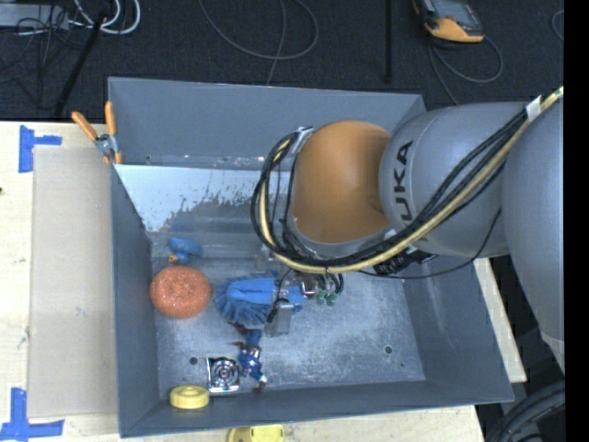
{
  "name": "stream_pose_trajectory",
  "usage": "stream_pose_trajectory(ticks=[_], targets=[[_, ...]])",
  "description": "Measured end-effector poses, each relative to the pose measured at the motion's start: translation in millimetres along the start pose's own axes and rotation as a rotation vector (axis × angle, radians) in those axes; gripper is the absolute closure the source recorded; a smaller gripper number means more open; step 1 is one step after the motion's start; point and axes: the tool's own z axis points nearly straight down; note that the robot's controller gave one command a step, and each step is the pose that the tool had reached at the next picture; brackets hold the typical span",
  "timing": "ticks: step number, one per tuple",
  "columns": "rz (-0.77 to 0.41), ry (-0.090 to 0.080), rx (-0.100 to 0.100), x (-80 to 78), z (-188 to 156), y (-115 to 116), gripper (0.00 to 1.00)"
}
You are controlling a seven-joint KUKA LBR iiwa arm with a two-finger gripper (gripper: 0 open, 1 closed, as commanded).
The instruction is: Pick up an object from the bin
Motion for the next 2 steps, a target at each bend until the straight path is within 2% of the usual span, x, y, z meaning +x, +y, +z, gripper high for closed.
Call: stream_pose_trajectory(ticks=[1, 2], targets=[[0.003, -0.007, -0.001, -1.4, -4.6, -0.6, 0.0], [0.067, -0.013, -0.002, -17.0, 81.6, 2.0, 1.0]])
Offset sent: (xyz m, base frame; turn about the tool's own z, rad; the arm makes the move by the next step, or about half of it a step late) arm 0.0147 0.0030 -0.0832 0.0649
